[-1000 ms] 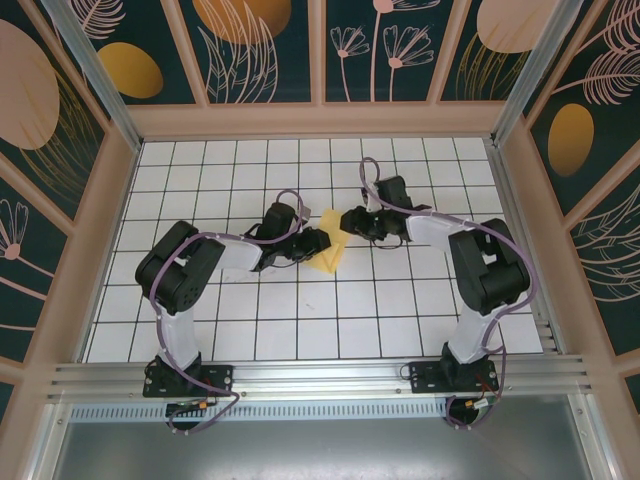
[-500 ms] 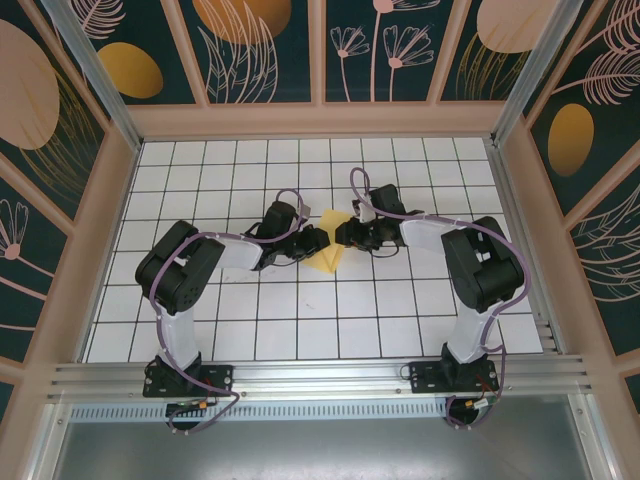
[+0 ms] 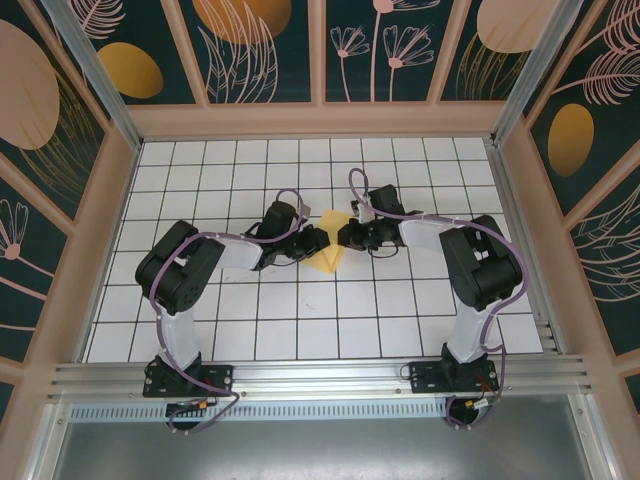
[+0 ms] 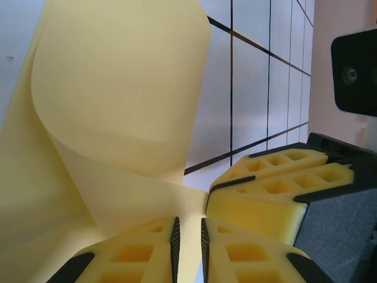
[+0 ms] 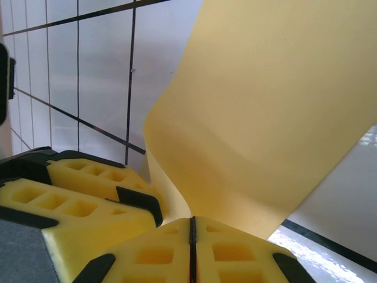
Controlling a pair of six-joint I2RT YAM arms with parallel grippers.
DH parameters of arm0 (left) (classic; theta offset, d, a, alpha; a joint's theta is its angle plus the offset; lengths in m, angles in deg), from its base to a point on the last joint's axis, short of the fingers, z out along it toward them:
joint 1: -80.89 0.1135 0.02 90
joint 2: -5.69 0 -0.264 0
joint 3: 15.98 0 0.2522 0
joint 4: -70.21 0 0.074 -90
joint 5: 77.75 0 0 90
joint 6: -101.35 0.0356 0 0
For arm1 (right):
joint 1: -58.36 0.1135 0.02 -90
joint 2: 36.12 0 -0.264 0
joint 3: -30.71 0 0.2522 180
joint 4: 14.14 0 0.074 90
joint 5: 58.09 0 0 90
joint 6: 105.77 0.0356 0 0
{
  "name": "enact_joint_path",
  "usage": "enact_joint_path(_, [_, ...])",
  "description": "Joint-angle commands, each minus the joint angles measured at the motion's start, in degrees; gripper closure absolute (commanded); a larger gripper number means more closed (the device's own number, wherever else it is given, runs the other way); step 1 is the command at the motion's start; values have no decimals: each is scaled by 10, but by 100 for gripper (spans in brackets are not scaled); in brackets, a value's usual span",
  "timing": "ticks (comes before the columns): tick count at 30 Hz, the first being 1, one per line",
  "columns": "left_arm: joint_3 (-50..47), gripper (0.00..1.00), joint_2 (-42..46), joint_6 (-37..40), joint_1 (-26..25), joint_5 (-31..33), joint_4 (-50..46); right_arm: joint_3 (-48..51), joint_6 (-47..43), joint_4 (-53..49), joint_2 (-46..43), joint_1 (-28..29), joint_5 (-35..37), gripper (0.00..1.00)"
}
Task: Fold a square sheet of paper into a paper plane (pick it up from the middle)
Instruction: Fold the triangle a second time at the center of the table.
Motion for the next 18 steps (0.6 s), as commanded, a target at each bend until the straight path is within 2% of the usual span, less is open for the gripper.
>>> enact_joint_path(1, [11, 79, -4, 5, -3, -8, 9, -3, -13, -4, 17, 1, 24, 93])
enact_joint_path(18, [24, 77, -26, 7, -4, -30, 10, -17, -22, -16, 38, 3, 54, 93])
